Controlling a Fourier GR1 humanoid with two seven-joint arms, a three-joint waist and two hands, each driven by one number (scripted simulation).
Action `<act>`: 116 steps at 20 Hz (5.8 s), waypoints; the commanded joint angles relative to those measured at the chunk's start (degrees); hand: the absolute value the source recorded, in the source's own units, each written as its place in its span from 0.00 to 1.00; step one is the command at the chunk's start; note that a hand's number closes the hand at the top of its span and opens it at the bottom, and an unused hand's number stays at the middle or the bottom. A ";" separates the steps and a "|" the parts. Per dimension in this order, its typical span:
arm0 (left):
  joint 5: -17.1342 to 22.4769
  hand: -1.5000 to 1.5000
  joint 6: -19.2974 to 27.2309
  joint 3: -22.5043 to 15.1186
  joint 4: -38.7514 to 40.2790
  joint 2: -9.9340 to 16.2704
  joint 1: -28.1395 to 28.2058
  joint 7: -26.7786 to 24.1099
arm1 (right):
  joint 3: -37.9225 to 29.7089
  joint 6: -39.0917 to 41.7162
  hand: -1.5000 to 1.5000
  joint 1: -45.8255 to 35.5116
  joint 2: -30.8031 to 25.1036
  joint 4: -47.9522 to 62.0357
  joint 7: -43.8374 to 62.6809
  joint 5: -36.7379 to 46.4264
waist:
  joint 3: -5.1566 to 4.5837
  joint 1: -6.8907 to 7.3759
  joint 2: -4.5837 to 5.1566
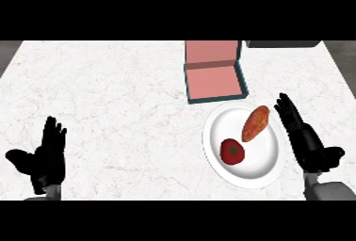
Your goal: Pick the sweet potato from the plate and place it in the cardboard box
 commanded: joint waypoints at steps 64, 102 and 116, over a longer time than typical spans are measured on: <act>-27.81 0.50 -16.18 7.15 -0.75 10.90 -7.34 12.80 | 1.02 17.68 0.00 -12.69 -3.06 10.25 7.69 45.86 | 0.51 1.05 -2.18; -32.77 0.50 -17.58 12.13 -1.06 6.66 -6.96 13.42 | -4.11 -1.57 1.00 -5.74 5.19 -0.81 48.88 75.13 | 0.31 -1.17 -2.70; -33.82 0.50 -18.60 12.11 1.08 5.88 -7.25 9.66 | 1.37 13.78 1.00 -15.67 4.31 -28.43 55.38 82.56 | 0.47 1.30 -2.16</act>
